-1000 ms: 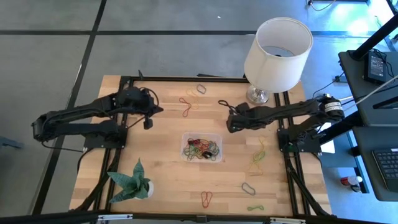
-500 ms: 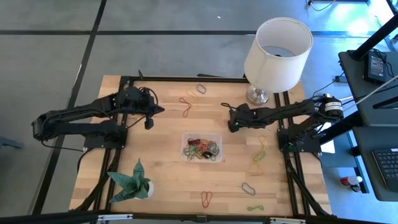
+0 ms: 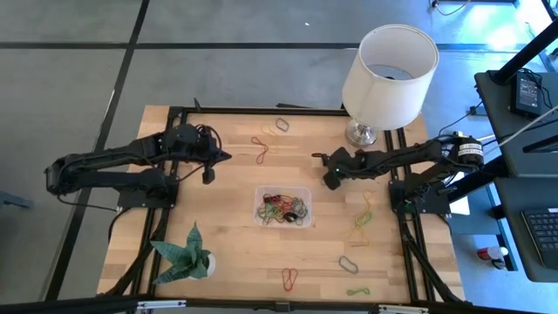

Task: Pick and place rubber bands into bin
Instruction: Put the blue rubber band into the transparent bin

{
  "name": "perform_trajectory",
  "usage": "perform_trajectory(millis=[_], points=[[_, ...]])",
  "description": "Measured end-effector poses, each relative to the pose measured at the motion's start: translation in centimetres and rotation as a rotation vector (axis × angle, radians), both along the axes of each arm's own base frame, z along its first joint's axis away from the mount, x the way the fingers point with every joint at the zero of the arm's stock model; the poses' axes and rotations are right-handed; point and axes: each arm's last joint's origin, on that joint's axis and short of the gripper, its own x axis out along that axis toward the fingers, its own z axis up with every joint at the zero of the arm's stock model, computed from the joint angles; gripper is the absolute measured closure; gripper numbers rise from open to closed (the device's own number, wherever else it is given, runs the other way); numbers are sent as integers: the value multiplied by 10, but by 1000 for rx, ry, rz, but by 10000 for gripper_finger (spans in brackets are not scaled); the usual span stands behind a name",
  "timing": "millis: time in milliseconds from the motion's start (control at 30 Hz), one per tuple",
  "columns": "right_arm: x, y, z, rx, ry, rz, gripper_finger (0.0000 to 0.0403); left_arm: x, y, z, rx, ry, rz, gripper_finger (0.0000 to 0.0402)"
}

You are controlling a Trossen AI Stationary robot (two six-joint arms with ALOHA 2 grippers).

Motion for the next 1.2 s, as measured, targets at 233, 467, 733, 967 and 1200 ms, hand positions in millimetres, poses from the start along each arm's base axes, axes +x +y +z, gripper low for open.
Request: perform_trajectory(millis=[233, 467, 733, 967, 1200], points=[[7, 4, 14, 22, 6, 47, 396, 1, -4, 0, 1, 0, -29, 398], [20, 23, 76, -80, -24, 16, 401, 1, -4, 0, 2, 1, -30, 400], [51, 64, 152, -163, -273, 27, 402, 1, -4, 0, 2, 2, -30, 397], [103, 106, 184, -185, -387, 84, 403, 1, -4, 0, 2, 2, -30, 400], [162, 144, 175, -151, -363, 104, 403, 1, -4, 0, 2, 1, -30, 394]])
